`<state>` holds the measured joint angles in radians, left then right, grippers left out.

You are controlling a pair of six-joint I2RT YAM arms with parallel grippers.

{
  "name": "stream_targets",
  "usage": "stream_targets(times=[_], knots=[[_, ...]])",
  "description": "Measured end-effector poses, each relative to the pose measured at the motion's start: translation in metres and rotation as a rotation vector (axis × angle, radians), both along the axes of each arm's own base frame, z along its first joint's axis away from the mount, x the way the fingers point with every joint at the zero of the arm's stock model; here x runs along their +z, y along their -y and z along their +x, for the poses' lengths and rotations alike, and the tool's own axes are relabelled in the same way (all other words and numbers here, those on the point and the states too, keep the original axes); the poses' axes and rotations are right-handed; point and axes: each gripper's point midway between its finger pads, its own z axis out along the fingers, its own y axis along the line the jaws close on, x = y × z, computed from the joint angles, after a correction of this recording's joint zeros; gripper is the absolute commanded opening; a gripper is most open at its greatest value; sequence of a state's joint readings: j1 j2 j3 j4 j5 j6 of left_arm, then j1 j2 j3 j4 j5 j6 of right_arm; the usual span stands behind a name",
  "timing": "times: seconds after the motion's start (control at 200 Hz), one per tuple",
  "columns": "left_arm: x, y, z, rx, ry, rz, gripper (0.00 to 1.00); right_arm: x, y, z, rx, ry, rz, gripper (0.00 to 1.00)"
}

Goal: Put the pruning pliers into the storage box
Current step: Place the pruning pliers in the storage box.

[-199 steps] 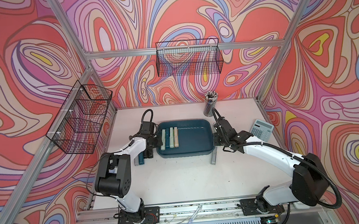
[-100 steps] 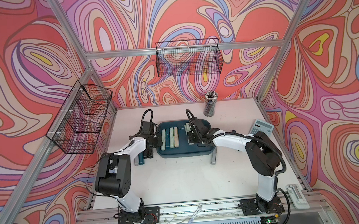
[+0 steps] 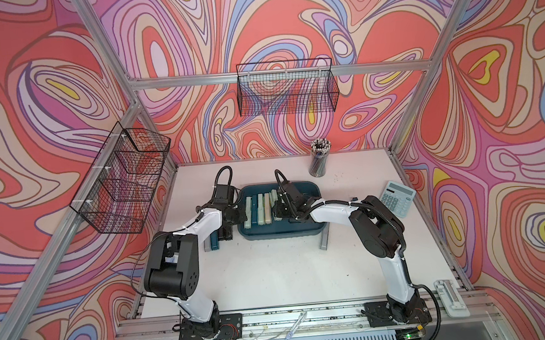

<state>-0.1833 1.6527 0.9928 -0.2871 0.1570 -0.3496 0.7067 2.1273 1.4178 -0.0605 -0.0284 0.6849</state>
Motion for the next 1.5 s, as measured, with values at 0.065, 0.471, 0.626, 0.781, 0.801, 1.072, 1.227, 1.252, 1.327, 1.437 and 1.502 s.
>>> stream_targets(times=[0.065,0.471,0.626,0.781,0.801,1.072,1.227,1.252,1.327,1.437,1.502], knots=[[0.000,0.000,0.000,0.000,0.000,0.000,0.00,0.000,-0.001,0.000,-0.003,-0.005,0.009,0.37],[0.000,0.000,0.000,0.002,0.000,-0.001,0.00,0.001,-0.004,-0.001,-0.011,-0.026,0.040,0.42],[0.000,0.000,0.000,0.003,0.000,0.000,0.00,0.002,-0.005,-0.001,-0.010,-0.030,0.049,0.43],[0.000,-0.001,0.000,0.003,0.000,0.000,0.00,0.002,-0.005,-0.001,-0.013,-0.032,0.051,0.43],[0.000,-0.001,0.000,0.003,0.000,0.000,0.00,0.002,-0.005,-0.001,-0.013,-0.032,0.051,0.43],[0.000,-0.001,0.000,0.004,0.000,0.000,0.00,0.002,-0.005,-0.001,-0.016,-0.033,0.052,0.45],[0.000,0.000,0.000,0.003,0.000,0.000,0.00,0.004,-0.004,-0.001,-0.013,-0.029,0.050,0.46],[0.000,0.000,0.000,0.003,0.000,-0.001,0.00,0.005,-0.004,-0.001,-0.012,-0.028,0.050,0.46],[0.000,0.000,0.000,0.003,0.001,-0.001,0.00,0.010,-0.004,-0.001,-0.009,-0.021,0.053,0.47],[0.000,0.000,0.000,0.002,0.001,-0.003,0.00,0.018,-0.005,-0.001,-0.005,-0.009,0.064,0.47],[0.000,0.000,0.000,0.002,0.001,-0.004,0.00,0.020,-0.007,-0.001,-0.001,-0.006,0.071,0.46]])
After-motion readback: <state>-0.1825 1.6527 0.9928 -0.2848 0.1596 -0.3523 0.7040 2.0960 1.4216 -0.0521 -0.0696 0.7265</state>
